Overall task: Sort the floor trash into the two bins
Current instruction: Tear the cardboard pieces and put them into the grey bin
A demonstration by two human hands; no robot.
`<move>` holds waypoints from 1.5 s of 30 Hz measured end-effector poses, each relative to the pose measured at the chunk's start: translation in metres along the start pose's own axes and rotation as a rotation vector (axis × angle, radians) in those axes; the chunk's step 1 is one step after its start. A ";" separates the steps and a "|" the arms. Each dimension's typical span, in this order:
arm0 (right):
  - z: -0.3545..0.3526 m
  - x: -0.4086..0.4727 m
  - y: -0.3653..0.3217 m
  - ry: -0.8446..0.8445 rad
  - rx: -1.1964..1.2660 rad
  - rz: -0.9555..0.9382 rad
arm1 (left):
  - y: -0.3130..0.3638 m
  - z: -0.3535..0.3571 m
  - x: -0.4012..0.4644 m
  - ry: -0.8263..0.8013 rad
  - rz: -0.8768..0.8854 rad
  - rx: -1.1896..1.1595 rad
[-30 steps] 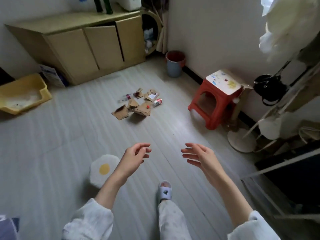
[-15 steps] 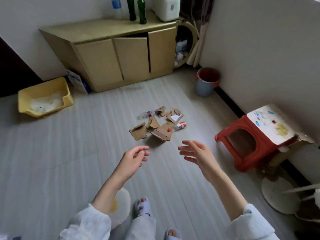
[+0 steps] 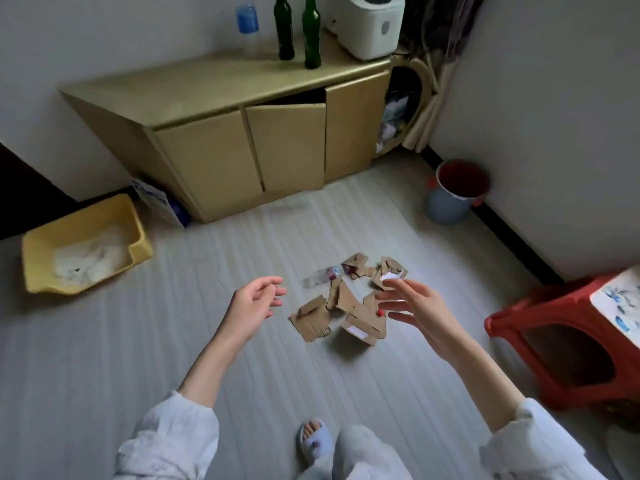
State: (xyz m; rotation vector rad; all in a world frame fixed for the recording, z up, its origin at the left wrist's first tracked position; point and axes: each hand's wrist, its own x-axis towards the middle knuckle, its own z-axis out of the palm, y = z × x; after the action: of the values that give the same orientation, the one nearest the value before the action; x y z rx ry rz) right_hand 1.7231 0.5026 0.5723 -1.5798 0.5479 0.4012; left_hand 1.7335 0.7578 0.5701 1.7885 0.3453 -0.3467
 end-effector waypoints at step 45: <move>-0.006 0.486 -0.221 0.907 0.696 0.224 | 0.260 0.174 0.678 -1.098 0.139 0.655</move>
State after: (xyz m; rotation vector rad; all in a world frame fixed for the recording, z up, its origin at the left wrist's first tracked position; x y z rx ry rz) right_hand 2.2465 0.4524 0.4818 -0.9466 1.3917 -0.3651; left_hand 2.4484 0.5617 0.4809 1.9184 -0.7420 -1.3635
